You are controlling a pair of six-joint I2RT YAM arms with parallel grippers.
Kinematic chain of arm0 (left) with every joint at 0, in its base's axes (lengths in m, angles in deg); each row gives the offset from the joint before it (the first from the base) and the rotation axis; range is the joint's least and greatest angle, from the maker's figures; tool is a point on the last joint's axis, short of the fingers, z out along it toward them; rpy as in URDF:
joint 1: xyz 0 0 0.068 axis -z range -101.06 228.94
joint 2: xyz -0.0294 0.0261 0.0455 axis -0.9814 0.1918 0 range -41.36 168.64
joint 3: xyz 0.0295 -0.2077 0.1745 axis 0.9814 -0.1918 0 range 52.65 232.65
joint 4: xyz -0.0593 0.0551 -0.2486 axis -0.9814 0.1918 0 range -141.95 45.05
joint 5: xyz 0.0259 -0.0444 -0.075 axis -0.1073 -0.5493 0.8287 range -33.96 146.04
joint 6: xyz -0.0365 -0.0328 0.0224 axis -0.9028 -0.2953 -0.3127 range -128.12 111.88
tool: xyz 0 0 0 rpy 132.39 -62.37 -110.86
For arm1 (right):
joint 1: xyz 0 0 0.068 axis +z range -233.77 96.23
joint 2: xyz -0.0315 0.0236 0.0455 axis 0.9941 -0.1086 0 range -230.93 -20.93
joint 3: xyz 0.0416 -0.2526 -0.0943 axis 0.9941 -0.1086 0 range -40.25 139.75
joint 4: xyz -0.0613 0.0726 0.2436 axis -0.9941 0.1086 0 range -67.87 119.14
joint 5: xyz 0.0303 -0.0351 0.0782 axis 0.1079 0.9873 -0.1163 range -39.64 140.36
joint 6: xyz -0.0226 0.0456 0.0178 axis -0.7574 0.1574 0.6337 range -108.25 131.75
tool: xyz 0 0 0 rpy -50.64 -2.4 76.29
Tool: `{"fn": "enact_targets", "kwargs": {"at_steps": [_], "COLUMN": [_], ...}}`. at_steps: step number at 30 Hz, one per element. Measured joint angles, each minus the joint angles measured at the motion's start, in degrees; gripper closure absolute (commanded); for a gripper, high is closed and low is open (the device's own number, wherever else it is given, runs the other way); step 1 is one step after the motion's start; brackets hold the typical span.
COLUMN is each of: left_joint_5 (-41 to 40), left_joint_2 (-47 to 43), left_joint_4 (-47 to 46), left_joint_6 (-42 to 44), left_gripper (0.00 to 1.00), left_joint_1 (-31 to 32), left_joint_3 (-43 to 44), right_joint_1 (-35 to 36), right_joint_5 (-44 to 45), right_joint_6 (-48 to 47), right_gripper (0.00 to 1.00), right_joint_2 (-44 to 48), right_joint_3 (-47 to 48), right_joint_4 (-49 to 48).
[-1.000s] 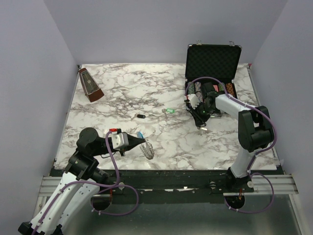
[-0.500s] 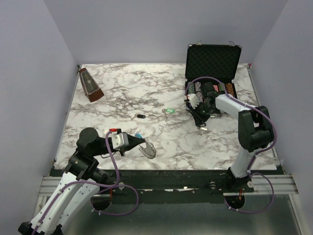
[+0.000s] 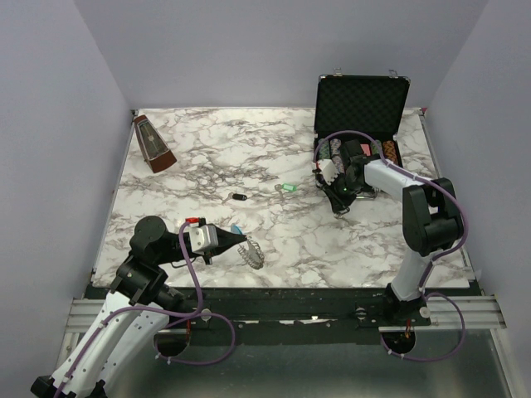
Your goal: Put the keys on the keyring
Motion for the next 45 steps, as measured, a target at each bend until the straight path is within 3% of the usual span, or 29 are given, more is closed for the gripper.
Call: {"fn": "enact_targets", "kwargs": {"at_steps": [17, 33, 45], "left_joint_5": [0.0, 0.0, 0.3], "left_joint_2": [0.0, 0.0, -0.3], "left_joint_4": [0.0, 0.0, 0.0], "left_joint_6": [0.0, 0.0, 0.0], "left_gripper": [1.0, 1.0, 1.0], "left_joint_1": [0.0, -0.3, -0.3], "left_joint_3": [0.0, 0.0, 0.0], "right_joint_1": [0.0, -4.2, -4.5], "right_joint_5": [-1.0, -21.0, -23.1], "right_joint_6": [-0.5, -0.4, 1.6], "right_gripper": [0.95, 0.95, 0.95], "right_joint_2": [0.0, -0.7, -5.4], "right_joint_3": [0.1, 3.8, 3.9], "right_joint_4": [0.5, 4.9, 4.1]}}
